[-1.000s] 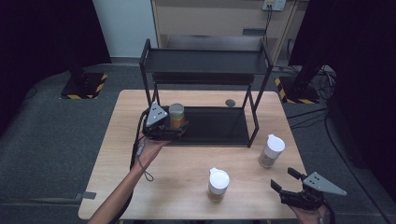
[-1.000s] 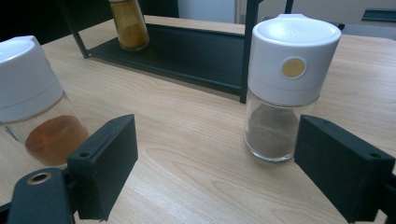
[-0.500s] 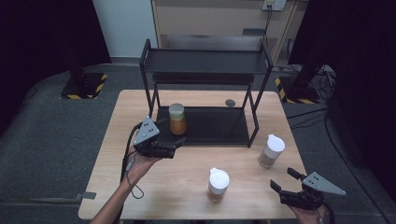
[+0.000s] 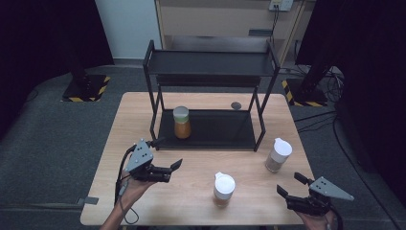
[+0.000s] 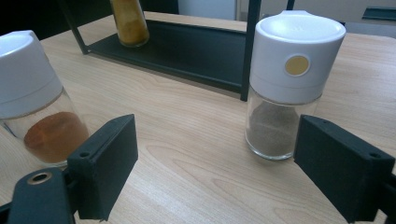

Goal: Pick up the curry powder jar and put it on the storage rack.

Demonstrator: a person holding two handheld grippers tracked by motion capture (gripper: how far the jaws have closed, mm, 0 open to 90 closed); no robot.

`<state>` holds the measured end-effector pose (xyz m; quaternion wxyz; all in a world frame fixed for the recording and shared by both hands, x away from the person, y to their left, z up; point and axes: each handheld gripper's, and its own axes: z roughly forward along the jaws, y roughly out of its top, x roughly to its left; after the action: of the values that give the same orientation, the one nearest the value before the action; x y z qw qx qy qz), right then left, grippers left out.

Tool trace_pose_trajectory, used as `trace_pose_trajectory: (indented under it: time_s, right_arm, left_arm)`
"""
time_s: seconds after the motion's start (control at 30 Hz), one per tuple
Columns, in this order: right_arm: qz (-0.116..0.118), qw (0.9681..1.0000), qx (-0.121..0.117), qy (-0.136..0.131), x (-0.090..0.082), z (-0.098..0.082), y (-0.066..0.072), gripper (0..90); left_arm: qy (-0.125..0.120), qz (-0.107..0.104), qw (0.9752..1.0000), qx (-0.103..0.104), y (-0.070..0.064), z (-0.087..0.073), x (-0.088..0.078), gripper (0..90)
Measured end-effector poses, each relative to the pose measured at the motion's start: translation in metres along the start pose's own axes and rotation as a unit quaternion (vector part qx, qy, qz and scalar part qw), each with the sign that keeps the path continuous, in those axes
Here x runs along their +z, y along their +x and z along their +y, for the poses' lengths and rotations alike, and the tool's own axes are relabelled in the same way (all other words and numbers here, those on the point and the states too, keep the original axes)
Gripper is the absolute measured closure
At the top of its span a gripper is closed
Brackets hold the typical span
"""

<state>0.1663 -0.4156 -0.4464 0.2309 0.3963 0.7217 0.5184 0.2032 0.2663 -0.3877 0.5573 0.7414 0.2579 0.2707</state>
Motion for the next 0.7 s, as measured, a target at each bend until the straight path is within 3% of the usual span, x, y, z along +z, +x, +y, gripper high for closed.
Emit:
trace_pose_trajectory:
  time_s: [0.2, 0.7]
  right_arm:
    - [-0.001, 1.0000, -0.001, 0.001, 0.000, 0.000, 0.000, 14.3]
    - [0.001, 1.0000, -0.004, 0.004, 0.001, 0.001, 0.001, 14.3]
  left_arm:
    - [0.010, -0.006, 0.9999, 0.000, -0.004, -0.015, -0.005, 9.2]
    - [0.016, -0.011, 0.9995, -0.025, -0.005, -0.051, -0.020, 9.1]
